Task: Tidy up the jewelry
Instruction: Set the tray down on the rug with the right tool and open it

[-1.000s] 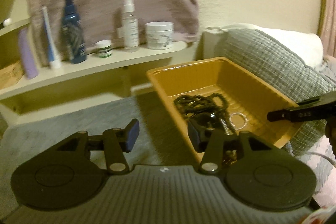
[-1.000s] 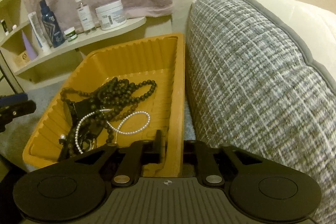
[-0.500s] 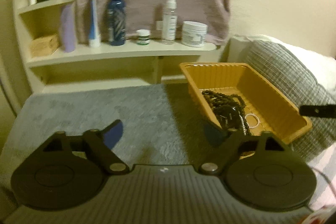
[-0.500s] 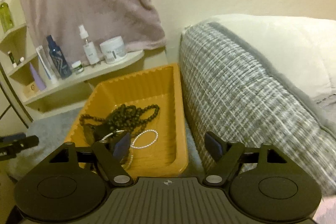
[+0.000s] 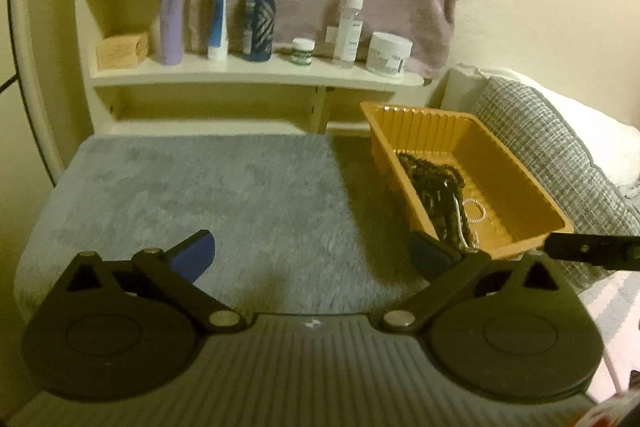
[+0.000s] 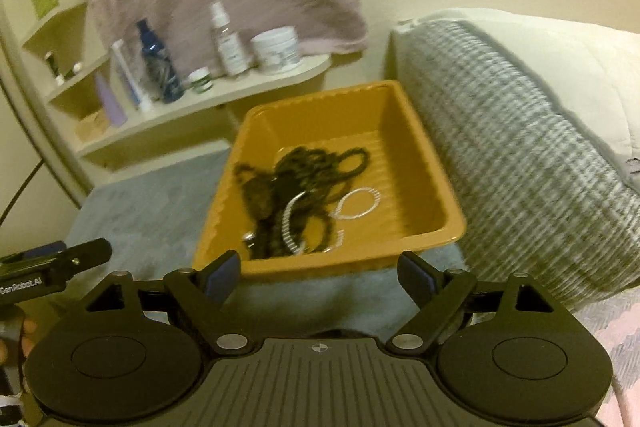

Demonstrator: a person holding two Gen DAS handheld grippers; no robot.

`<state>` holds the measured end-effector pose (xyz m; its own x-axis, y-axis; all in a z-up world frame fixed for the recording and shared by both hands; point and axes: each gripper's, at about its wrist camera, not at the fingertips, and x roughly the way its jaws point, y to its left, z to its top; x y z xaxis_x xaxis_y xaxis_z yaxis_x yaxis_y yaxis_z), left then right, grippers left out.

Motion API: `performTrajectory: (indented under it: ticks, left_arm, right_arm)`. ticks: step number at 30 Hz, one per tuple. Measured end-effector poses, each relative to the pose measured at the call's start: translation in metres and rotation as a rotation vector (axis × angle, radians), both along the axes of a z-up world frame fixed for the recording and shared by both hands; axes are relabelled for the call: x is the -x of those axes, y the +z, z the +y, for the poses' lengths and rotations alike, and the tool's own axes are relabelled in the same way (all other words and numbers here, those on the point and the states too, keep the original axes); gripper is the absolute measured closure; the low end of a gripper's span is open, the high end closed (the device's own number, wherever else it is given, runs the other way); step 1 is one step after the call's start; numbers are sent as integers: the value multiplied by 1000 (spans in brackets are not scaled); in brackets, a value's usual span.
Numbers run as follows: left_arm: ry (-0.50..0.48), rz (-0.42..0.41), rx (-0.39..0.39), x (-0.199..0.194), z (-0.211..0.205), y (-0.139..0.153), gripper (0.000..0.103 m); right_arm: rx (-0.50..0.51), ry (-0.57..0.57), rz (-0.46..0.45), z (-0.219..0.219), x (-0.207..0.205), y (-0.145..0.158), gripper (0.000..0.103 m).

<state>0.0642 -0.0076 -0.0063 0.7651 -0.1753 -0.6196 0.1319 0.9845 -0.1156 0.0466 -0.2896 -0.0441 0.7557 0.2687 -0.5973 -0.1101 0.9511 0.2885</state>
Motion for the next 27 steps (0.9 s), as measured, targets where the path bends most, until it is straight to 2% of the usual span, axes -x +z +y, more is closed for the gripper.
performTrajectory:
  ticks: [7,14,27]
  left_arm:
    - [35,58,-29,18,12,4,1]
    - [74,99,-16,33,22,4,1]
    - [149,73,-1,58,35,17,1]
  right_arm:
    - [1,40,33,28,2,-1,18]
    - [54,115,31,50,10,2,18]
    - [72,132,2,66,31,9,18]
